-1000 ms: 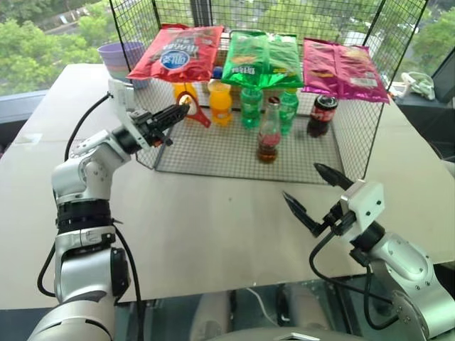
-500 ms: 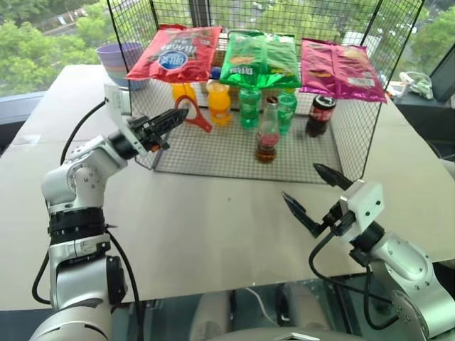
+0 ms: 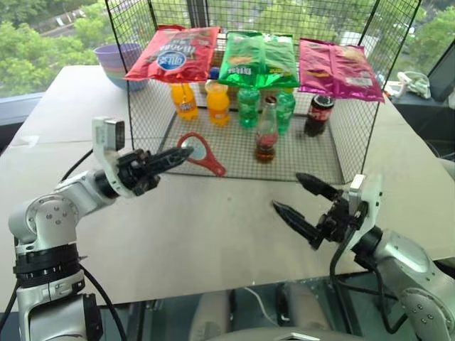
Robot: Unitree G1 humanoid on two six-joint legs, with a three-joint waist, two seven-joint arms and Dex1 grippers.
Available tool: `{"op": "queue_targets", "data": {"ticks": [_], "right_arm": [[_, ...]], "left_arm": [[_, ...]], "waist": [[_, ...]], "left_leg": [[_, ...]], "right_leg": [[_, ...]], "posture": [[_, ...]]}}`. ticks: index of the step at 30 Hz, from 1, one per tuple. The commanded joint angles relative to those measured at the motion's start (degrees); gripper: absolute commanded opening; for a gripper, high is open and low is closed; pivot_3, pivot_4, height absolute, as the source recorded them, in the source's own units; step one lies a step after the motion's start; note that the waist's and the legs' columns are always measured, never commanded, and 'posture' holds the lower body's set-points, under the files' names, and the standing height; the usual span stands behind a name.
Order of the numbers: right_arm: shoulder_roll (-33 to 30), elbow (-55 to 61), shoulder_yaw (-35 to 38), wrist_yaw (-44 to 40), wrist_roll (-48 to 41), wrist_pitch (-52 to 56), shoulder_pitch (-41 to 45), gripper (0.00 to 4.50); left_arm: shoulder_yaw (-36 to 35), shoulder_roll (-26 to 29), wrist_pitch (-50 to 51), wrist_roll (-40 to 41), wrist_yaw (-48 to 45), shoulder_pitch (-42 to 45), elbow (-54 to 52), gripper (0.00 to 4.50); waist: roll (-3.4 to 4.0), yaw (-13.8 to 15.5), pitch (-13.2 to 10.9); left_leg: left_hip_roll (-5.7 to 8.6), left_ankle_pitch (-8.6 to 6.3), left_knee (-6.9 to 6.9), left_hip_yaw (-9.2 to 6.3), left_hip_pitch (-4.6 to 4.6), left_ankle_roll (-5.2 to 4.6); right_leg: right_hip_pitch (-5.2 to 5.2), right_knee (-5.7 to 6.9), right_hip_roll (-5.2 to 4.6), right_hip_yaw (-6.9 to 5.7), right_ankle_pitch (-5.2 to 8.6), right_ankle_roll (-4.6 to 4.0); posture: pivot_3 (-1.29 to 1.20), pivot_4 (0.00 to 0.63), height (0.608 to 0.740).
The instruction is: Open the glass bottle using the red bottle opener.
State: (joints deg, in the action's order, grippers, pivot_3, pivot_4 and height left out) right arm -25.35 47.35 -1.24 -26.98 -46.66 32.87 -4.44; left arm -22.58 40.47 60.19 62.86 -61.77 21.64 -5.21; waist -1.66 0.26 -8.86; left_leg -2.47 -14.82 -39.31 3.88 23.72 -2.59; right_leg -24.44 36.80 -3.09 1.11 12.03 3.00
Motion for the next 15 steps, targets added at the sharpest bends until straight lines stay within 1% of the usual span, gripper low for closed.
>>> {"op": "queue_targets", "data": {"ticks": [1,3,7,12,15], "right_arm": [[-1.77,-0.30,1.72,-2.71,-9.80,2.77,2.25,4.50],[-2.51,-2.50,1.96,-3.69,-12.72,3.78,3.87,4.50],[-4.04,-7.49,2.44,-6.04,-18.92,6.80,7.77,4.50],[-5.84,-11.45,1.19,-7.30,-23.16,11.46,12.79,4.50],[-5.37,-13.68,-0.19,-6.91,-24.01,13.68,16.92,4.50]], "left_arm": [[2.78,-0.63,1.24,3.68,-1.86,0.78,-5.19,0.07],[4.25,-1.42,1.63,4.93,-1.85,1.51,-6.09,0.07],[7.39,-2.22,1.11,4.88,-2.93,3.42,-6.58,0.07],[10.00,-2.08,0.10,3.73,-4.65,4.11,-6.55,0.07],[11.30,-2.35,-0.66,3.27,-5.23,4.42,-6.60,0.07]], "waist": [[0.00,-0.03,0.00],[0.00,-0.06,0.00],[0.00,-0.15,0.00],[0.01,-0.37,-0.01],[0.01,-0.58,-0.01]], "left_leg": [[0.02,0.00,0.00,0.00,0.00,0.00],[0.09,0.00,0.00,-0.01,-0.01,0.00],[0.13,0.00,0.00,0.00,0.00,0.00],[0.15,0.00,0.02,0.01,0.02,-0.01],[0.15,0.00,0.03,0.01,0.04,-0.01]], "right_leg": [[0.00,0.00,0.00,0.00,0.00,0.00],[0.00,0.00,0.02,0.00,0.00,-0.01],[-0.01,0.00,0.08,0.01,0.00,-0.01],[-0.03,-0.01,0.09,0.03,0.00,-0.02],[-0.06,-0.01,0.09,0.04,0.00,-0.02]], "posture": [[0.00,0.150,0.740],[0.00,0.150,0.740],[0.00,0.150,0.740],[0.00,0.150,0.740],[0.00,0.150,0.740]]}}
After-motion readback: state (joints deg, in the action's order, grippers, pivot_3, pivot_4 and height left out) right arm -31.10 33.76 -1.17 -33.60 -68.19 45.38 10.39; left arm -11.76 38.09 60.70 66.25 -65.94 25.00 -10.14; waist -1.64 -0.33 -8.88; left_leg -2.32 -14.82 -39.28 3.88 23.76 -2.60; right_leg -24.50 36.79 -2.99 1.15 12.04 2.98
